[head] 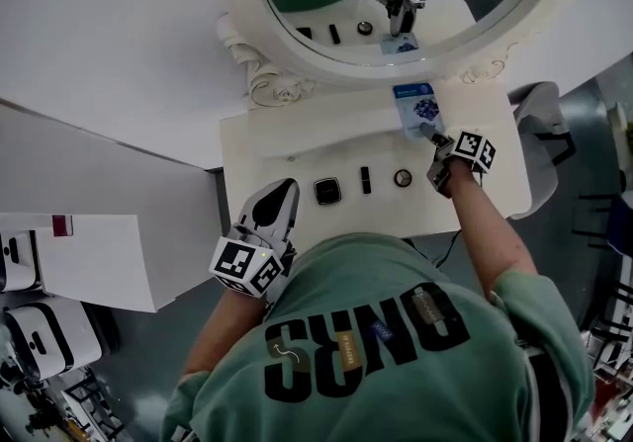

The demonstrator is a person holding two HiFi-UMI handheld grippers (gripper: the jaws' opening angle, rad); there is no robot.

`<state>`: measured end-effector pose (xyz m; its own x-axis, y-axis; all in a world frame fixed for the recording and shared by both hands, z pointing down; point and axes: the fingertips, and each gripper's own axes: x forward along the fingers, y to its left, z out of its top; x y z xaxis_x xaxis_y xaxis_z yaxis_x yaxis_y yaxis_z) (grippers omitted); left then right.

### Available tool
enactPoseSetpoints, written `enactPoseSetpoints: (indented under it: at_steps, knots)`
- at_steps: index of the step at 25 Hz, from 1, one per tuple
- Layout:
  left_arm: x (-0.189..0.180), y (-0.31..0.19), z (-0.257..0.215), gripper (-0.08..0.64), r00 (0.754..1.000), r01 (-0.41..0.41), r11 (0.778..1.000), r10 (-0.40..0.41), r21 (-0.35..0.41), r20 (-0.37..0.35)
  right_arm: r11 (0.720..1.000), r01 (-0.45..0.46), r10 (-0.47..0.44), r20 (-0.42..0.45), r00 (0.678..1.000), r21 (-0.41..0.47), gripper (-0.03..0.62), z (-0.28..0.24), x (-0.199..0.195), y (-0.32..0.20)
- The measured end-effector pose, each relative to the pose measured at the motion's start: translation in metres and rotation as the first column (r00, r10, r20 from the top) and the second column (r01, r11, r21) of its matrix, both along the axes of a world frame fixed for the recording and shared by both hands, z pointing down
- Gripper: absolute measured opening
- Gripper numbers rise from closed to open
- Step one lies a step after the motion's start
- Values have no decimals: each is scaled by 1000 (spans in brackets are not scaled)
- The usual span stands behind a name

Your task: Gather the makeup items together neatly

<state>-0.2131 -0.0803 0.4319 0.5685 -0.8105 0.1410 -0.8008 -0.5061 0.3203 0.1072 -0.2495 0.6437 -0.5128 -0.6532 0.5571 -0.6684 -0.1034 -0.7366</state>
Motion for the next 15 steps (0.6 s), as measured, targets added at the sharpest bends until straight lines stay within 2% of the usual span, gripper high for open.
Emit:
enactPoseSetpoints:
  at_steps: [3,8,10,12,15]
  knots:
    - [-5,2,3,9,1000,5,1000,-5,-13,6,999,-42,42,35,999,-15,247,7,1,-4]
    - [-10,2,6,9,1000,10,1000,-10,-18,8,997,-75,77,84,993,-32,118,10,-3,-10]
    - [-11,2,6,9,1000,12,1000,-12,-19,5,996,-84,88,104,991,-42,95,7,-4,-6]
    - [-13,4,6,9,1000,11,1000,-11,-18,2,996,-84,87,126,988,-26,4,-3,-4,2]
    - [-14,9,3,10,1000,7,1000,-8,-16,-4,997,-59,51,192,980,39,-2,-29,-9,15]
